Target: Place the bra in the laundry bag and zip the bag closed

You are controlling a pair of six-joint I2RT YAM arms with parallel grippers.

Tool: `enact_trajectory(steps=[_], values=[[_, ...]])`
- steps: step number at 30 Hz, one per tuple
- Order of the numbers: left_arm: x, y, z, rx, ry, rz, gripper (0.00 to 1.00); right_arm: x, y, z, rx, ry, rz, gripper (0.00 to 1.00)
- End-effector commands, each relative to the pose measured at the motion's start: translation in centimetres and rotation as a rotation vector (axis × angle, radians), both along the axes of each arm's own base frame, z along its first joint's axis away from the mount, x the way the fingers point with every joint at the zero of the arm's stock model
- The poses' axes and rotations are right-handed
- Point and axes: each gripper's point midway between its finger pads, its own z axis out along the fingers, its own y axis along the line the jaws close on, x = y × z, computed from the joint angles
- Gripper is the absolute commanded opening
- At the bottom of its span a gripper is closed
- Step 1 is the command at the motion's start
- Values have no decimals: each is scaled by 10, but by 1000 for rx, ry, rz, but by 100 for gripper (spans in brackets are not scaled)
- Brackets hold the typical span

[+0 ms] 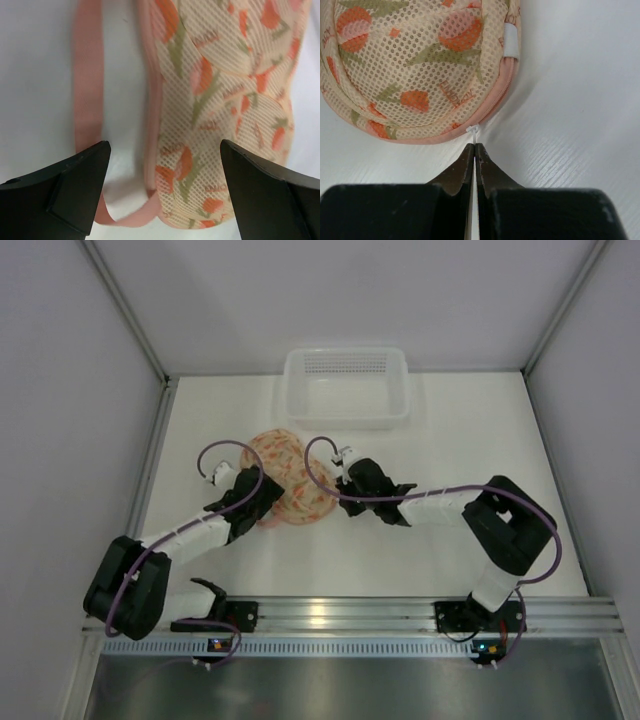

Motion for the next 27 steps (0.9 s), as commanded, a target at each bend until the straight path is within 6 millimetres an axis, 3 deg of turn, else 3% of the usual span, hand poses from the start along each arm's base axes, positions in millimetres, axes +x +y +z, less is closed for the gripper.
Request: enact_trajectory(steps=[1,2,7,8,11,13,15,17,22,27], values=[[-13,30,-7,224,95,-85,99,8,25,42,150,-38,43,0],[-5,28,6,240,71,-108,99,0,35,41,170,-19,80,0],[-3,15,61,164,-41,-159,99,-13,73,34,163,1,126,0],[-6,14,82,133,-101,-158,98,-14,76,29,165,12,128,0],[-14,17,117,91,-179,-142,99,-20,89,31,233,46,142,0],[-16,21,127,80,-204,-119,99,-25,96,33,265,78,172,0],[-20,21,133,46,-232,-106,99,-29,103,29,286,115,183,0],[-23,21,126,-6,-221,-64,99,-30,108,28,312,148,166,0],[-13,6,123,-141,-271,-41,99,-24,114,33,372,144,109,0],[-10,-8,101,-241,-252,-36,98,-17,117,43,354,69,89,0]])
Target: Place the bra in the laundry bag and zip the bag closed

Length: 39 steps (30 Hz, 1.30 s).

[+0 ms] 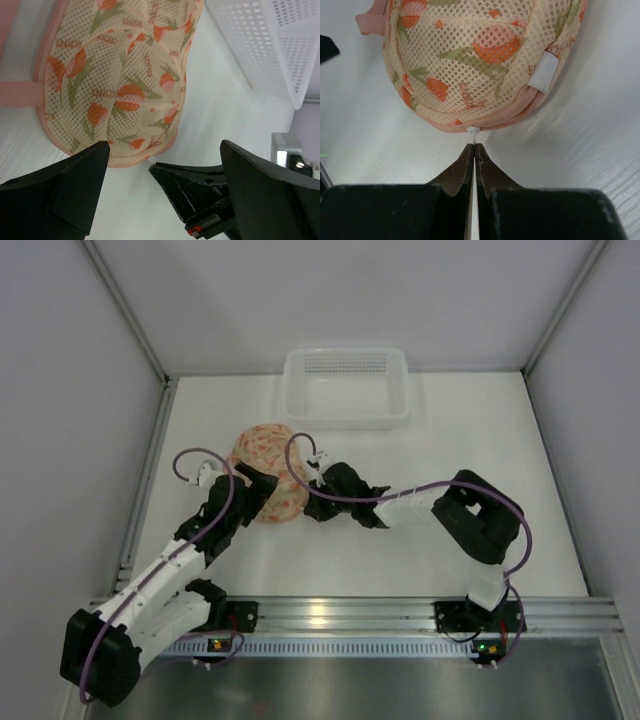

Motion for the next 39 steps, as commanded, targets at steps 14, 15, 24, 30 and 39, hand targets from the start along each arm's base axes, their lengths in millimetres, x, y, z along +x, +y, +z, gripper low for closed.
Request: enact_trajectory(steps=[14,15,24,30,39], values=[[22,-35,-21,-192,12,-2,99,13,22,32,82,-107,-7,0],[22,-36,-25,-192,26,2,99,12,23,31,84,-104,-2,0],[16,-50,-53,-204,102,15,99,11,25,27,87,-92,4,0],[-1,-33,-98,-167,203,111,99,12,22,15,39,-82,8,0],[-15,-12,-109,-62,263,150,99,33,-15,-14,-120,-93,-43,0]])
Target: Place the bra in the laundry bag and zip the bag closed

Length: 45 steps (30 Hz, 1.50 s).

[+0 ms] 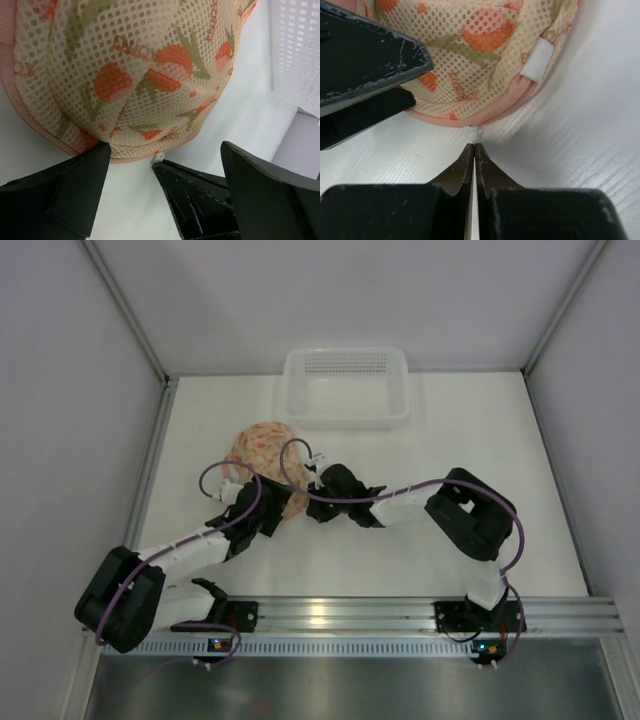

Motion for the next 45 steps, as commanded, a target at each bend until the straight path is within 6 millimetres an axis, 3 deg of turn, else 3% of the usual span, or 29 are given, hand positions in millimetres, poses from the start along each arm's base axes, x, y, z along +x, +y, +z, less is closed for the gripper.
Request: enact_trajectory(steps=[1,7,16,21,27,30,32,35,36,37,40,42,45], values=[[-21,31,-28,138,110,61,99,29,-14,4,-47,-52,-49,0],[-27,42,-31,175,119,88,99,57,-27,13,-41,-106,-57,0],[-21,37,-30,211,124,44,99,73,-22,15,-35,-132,-8,0],[-18,39,-21,257,96,6,99,84,-33,13,-24,-103,45,0],[-12,18,18,275,4,-175,99,78,-44,24,-33,-104,105,0],[-13,24,45,341,-48,-216,98,69,-65,16,-107,-87,85,0],[-5,29,73,355,-113,-208,99,65,-78,13,-137,-82,69,0],[1,43,104,427,-182,-181,99,62,-102,13,-154,-62,12,0],[3,48,109,445,-186,-164,99,67,-111,21,-139,-64,-30,0],[4,51,111,463,-185,-164,99,63,-123,16,-155,-48,-60,0],[9,55,114,531,-170,-217,99,70,-157,27,-181,-52,-181,0],[11,59,103,543,-107,-213,99,75,-172,45,-149,-70,-242,0],[20,57,86,549,-49,-271,99,69,-182,56,-147,-61,-266,3]])
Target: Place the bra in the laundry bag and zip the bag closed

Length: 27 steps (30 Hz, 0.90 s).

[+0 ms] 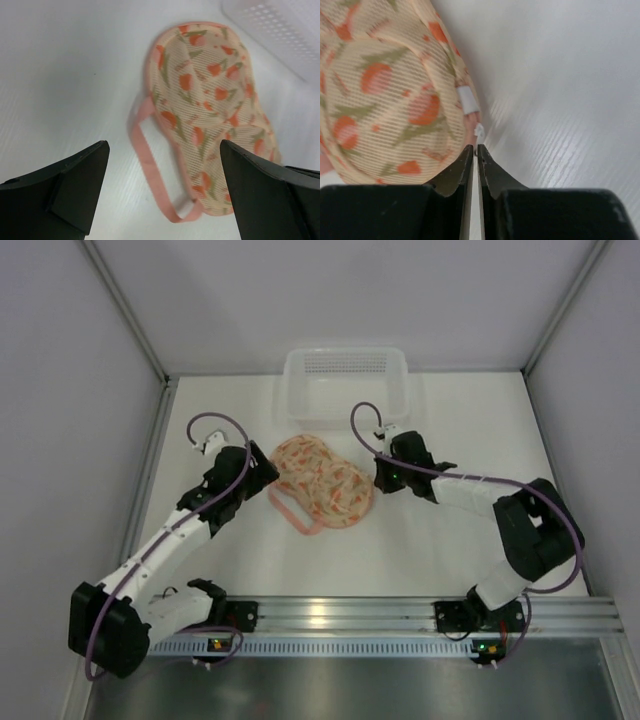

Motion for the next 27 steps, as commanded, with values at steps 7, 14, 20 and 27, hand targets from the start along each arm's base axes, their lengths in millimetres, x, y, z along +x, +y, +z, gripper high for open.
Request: enact_trajectory(steps=[7,14,20,27], values=[[17,-14,-53,106,178,-232,89,2,-17,44,23,-57,-100,65],[16,-14,-81,211,235,-350,80,10,-29,60,30,-83,-178,71],[22,-12,-96,238,257,-347,71,13,-35,78,60,-126,-199,71],[35,-17,-103,283,259,-397,67,19,-50,86,28,-157,-258,72]])
